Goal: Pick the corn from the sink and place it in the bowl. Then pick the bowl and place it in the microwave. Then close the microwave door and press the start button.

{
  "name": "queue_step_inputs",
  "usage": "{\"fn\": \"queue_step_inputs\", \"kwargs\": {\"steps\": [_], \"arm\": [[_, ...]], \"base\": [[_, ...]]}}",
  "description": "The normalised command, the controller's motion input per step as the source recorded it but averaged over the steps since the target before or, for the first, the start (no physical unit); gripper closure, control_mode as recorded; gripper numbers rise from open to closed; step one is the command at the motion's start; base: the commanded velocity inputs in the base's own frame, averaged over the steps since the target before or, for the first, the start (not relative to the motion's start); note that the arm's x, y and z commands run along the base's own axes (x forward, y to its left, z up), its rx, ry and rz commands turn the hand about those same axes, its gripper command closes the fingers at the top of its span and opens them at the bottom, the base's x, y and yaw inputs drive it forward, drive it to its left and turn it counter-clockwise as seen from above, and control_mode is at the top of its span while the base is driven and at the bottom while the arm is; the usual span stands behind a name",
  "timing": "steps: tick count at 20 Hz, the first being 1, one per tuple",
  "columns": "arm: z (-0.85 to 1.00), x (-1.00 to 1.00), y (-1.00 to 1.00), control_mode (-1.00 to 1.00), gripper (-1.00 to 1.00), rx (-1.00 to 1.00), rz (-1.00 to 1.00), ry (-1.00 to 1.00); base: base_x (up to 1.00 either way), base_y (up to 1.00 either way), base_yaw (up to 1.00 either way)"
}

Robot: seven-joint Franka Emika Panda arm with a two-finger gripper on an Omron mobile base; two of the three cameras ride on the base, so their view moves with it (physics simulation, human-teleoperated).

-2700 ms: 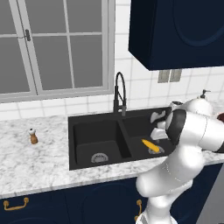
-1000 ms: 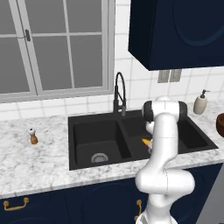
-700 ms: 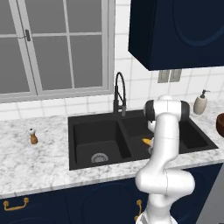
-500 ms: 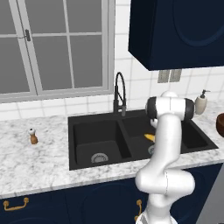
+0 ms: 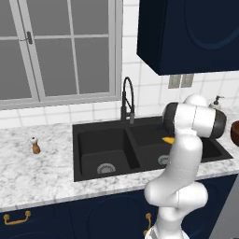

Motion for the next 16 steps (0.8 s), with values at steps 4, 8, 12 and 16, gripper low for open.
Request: {"fn": "queue_step_inputs", "kwargs": {"steps": [4, 8, 12, 16], "arm": [[1.0, -0.41, -0.06, -1.0, 1.0, -0.21, 0.04, -0.02], [1.0, -0.29, -0.01, -1.0, 1.0, -0.23, 0.01, 0.0], [1.0, -0.38, -0.03, -1.0, 1.0, -0.19, 0.0, 0.0], [1.0, -0.42, 0.0, -1.0, 1.0, -0.14, 0.0, 0.0]], "base": [[0.0, 0.0, 0.0], [0.0, 0.0, 0.0], [0.0, 0.0, 0.0], [0.0, 0.0, 0.0]]}}
